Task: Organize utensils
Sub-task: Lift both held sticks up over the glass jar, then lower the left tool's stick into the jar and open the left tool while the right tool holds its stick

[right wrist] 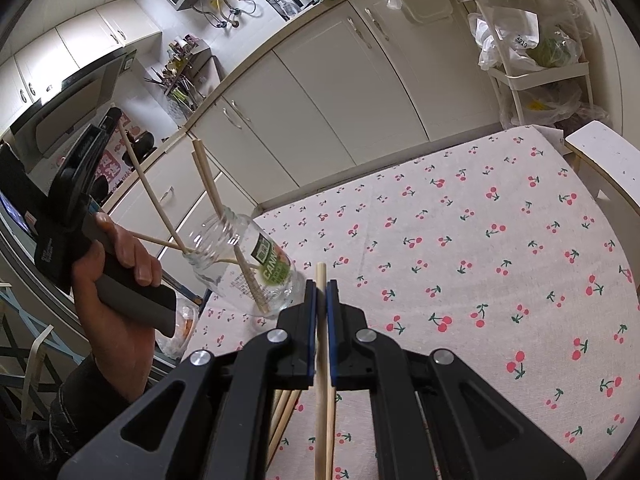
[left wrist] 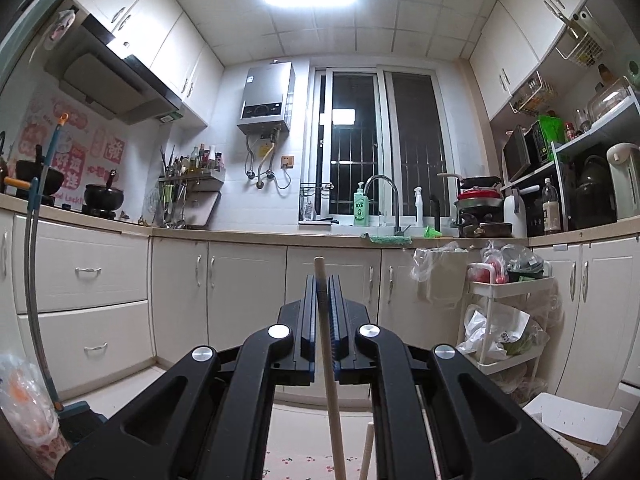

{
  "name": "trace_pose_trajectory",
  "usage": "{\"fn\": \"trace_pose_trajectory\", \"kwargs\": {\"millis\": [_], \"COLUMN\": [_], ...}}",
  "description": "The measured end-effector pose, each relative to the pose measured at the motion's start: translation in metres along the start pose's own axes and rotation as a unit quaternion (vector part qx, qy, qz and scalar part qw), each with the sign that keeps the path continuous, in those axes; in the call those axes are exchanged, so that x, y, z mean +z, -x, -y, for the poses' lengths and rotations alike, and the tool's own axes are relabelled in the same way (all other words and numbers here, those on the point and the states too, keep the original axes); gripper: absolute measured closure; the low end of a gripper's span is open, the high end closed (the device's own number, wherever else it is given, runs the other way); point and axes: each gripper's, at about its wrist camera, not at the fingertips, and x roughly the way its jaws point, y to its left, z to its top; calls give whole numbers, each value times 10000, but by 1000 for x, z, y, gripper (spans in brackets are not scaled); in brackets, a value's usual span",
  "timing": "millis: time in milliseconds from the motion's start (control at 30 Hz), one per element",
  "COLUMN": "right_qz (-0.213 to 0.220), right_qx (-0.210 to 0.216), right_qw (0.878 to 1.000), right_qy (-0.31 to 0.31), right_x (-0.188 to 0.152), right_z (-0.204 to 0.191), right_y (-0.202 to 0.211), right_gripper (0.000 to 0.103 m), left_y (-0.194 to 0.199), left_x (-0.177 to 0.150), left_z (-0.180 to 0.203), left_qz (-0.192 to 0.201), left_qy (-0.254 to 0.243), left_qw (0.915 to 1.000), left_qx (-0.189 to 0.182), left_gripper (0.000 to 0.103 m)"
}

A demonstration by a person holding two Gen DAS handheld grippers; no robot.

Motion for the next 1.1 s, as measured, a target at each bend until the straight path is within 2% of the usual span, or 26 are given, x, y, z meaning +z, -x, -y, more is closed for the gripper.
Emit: {"fn": "trace_pose_trajectory", "kwargs": {"millis": [133, 500, 967, 1100], "right_qz": [31, 348, 374, 526], "right_qx": [34, 312, 430, 856], "right_qw": [10000, 9988, 9982, 9949], "right_qy": [-12, 173, 181, -12], "right_x": [0, 4, 6, 16], "right_z": [0, -18, -23, -28], "right_y": [2, 16, 15, 20], "right_gripper": [97, 97, 97, 97], "left_y": [5, 7, 22, 24], "left_x": [-1, -32, -29, -23], "left_z": [0, -13, -44, -55], "left_qz": [-89, -892, -1049, -1057], "left_qy": [-74, -112, 76, 253], "left_qw": [9999, 9957, 9944, 9940], "left_qx": [-85, -218, -138, -96], "left_gripper": [97, 97, 97, 97]}}
